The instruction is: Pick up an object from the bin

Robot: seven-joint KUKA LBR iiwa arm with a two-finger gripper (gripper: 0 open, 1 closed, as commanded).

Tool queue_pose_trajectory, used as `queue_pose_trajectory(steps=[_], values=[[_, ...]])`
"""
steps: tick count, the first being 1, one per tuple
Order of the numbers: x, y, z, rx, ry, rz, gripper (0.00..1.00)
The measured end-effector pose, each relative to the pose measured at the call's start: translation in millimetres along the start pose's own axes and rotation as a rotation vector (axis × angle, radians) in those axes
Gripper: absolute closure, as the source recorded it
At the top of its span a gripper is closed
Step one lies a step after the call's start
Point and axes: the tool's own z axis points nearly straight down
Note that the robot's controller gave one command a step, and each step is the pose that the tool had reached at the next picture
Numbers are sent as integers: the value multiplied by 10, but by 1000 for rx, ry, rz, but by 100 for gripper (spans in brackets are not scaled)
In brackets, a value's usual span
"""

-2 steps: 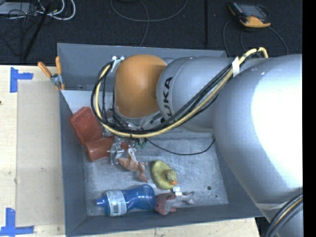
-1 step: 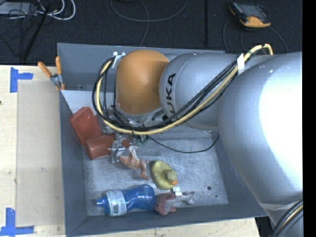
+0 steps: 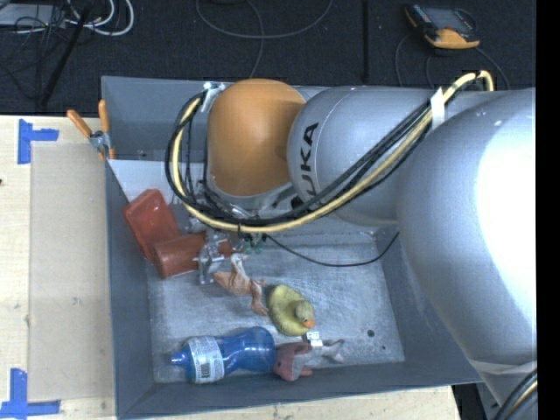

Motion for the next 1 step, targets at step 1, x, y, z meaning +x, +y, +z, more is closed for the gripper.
queue_pose_trajectory(steps=[1], values=[[-7, 2, -171, -1, -5, 0, 100]])
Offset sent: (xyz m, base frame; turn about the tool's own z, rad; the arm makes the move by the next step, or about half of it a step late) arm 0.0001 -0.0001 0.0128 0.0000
